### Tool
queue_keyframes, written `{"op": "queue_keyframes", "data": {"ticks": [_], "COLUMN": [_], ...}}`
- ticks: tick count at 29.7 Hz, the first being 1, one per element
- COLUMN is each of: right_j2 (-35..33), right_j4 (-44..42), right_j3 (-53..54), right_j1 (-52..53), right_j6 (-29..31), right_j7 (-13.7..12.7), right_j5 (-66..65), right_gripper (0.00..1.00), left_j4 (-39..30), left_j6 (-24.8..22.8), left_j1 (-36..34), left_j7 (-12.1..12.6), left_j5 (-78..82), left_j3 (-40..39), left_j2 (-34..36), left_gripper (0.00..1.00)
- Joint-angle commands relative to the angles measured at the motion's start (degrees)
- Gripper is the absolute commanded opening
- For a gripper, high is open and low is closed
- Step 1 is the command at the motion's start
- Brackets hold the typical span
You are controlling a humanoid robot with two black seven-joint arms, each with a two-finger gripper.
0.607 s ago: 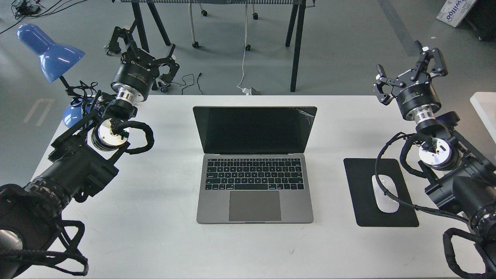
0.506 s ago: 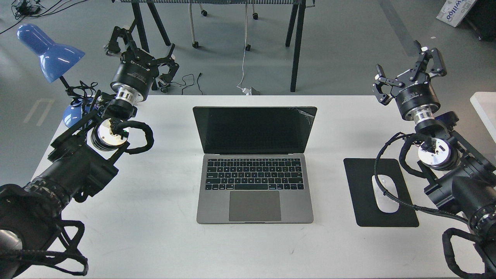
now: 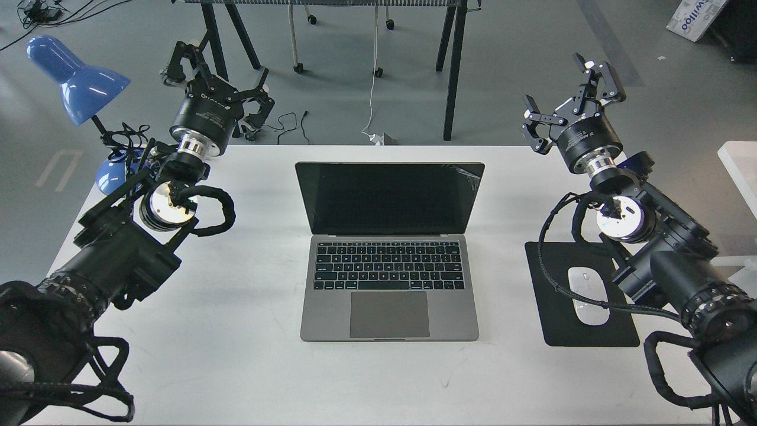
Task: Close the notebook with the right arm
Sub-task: 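Raise the right gripper and move it over the laptop screen's top edge, then push the laptop screen down toward the keyboard with the right gripper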
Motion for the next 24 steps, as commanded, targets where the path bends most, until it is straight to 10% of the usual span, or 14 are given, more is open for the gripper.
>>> {"op": "queue_keyframes", "data": {"ticks": [1,24], "right_j2": [3.94,1.41], "right_j4": [-3.03,8.38], "right_j3": [-3.04,-17.81], "right_j1": [2.44,-0.62], "right_j6": [0.04,1.32], "right_j7": [-0.07,-1.04], "right_j5": [0.02,0.28], "right_gripper": [1.0,1.0], "left_j4": [-0.01,-0.01], "left_j6": [0.0,0.0], "left_j1": [0.0,0.0], "left_j7": [0.01,0.01], "left_j5": [-0.08,-0.08], "left_j3": [-0.04,0.05], "left_j2": [0.01,0.01], "left_gripper": [1.0,1.0]}}
